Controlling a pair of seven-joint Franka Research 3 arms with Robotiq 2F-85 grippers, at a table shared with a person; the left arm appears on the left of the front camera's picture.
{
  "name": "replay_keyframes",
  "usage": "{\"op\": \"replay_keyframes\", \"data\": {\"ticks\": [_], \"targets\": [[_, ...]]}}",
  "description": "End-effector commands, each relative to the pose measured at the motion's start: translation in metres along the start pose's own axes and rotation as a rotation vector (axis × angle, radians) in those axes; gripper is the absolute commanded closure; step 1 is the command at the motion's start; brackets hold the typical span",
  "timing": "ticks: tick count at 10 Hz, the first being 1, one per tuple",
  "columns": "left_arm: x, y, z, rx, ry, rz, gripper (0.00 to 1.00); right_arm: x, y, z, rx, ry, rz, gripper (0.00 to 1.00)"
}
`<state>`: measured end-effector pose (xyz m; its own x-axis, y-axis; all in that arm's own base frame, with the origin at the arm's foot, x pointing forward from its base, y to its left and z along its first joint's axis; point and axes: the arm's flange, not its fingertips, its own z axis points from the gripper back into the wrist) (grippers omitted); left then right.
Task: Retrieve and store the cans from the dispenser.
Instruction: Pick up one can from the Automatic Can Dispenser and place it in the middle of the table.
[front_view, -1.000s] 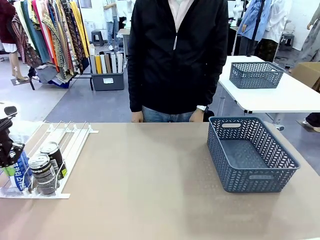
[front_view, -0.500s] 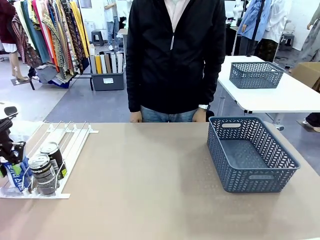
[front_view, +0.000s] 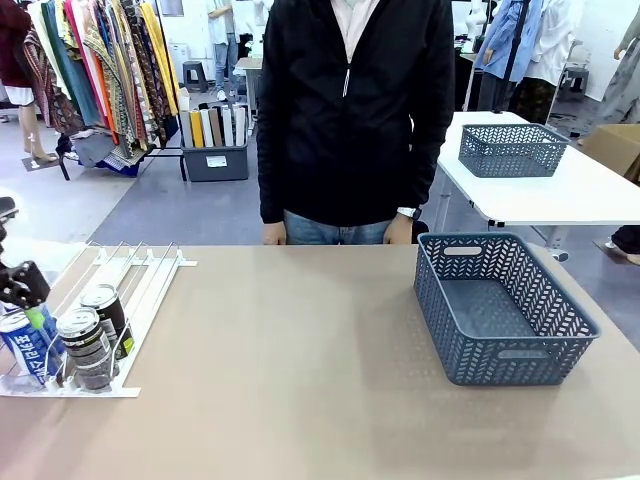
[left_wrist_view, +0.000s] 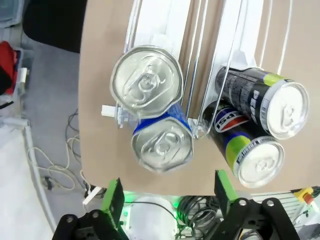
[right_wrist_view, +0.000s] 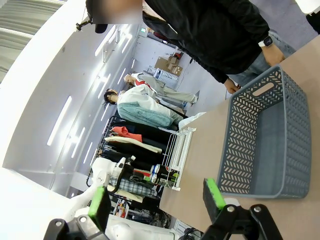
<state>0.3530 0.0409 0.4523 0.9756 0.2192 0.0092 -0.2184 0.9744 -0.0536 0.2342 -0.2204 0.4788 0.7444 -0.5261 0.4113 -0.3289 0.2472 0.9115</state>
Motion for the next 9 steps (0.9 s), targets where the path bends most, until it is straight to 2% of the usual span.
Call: {"op": "replay_keyframes", "data": {"ticks": [1, 4, 9], "targets": [[-0.006, 0.01, 0.023, -0.005, -0.081, 0.012, 0.0, 0.005, 0.003, -0.001, 0.017, -0.019, 0.009, 0.0], [0.02, -0.001, 0.013, -0.012, -0.073, 0.015, 0.0, 0.005, 0.003, -0.001, 0.017, -0.019, 0.009, 0.0], [0.043, -0.008, -0.033, 0.01, 0.038, 0.014, 0.0, 0.005, 0.003, -0.001, 0.017, -0.019, 0.009, 0.0]]}}
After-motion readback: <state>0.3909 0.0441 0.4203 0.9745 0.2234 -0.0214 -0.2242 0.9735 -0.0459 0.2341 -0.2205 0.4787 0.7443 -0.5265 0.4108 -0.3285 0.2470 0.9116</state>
